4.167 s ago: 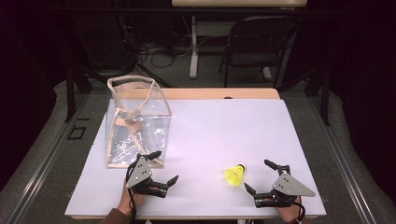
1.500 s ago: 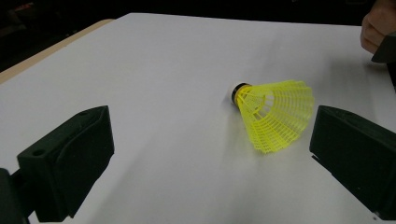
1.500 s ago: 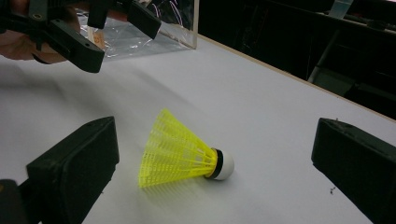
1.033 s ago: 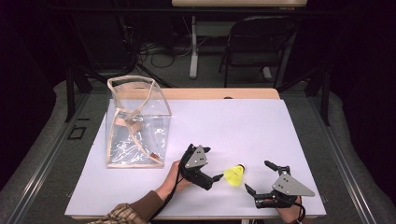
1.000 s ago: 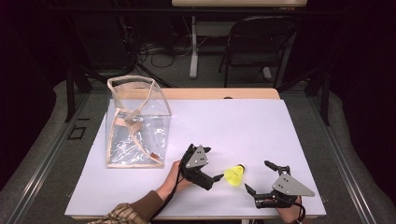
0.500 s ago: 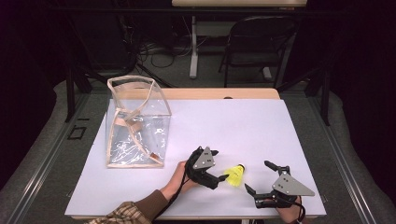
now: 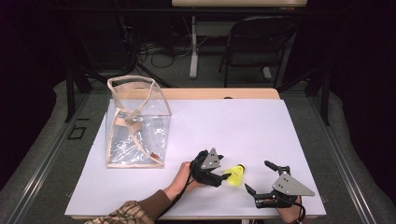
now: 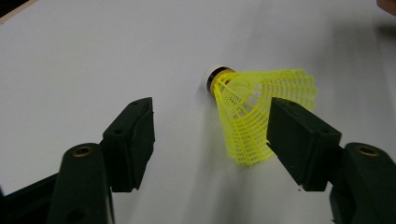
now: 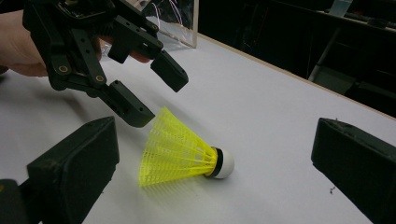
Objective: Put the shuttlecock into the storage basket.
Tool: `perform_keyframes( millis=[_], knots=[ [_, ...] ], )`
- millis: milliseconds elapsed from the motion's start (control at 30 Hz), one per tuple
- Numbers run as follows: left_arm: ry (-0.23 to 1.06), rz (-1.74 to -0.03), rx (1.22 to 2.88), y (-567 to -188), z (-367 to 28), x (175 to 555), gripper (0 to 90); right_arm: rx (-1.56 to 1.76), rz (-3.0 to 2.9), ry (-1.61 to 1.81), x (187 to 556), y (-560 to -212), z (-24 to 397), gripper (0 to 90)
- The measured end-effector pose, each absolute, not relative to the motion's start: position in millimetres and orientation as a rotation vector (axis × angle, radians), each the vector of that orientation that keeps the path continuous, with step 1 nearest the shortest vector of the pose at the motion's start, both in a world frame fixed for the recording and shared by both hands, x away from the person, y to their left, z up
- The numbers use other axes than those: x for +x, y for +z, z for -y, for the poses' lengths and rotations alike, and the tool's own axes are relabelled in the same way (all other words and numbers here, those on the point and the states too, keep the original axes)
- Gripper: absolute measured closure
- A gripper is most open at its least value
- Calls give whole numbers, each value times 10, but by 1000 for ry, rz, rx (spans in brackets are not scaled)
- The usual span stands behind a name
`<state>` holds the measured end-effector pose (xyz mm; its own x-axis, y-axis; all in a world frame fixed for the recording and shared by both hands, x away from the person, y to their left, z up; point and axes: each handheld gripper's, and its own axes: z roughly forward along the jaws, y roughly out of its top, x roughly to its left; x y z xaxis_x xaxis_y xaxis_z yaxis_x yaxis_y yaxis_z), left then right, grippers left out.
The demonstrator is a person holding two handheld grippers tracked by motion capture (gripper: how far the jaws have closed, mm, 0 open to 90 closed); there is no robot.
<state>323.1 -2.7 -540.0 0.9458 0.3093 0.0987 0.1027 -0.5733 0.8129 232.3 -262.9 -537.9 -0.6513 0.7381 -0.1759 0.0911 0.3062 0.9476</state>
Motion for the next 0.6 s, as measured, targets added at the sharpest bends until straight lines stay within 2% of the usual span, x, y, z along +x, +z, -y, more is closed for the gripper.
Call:
perform_keyframes(
  millis=[133,600],
  knots=[
    [280,-278,2187,-5405,55,3231,411,733,-1969,1369,2323,-5379,2628,5],
    [235,-267,2214,-5444,152,3255,550,734,-1971,1369,2326,-5382,2627,5]
  ],
)
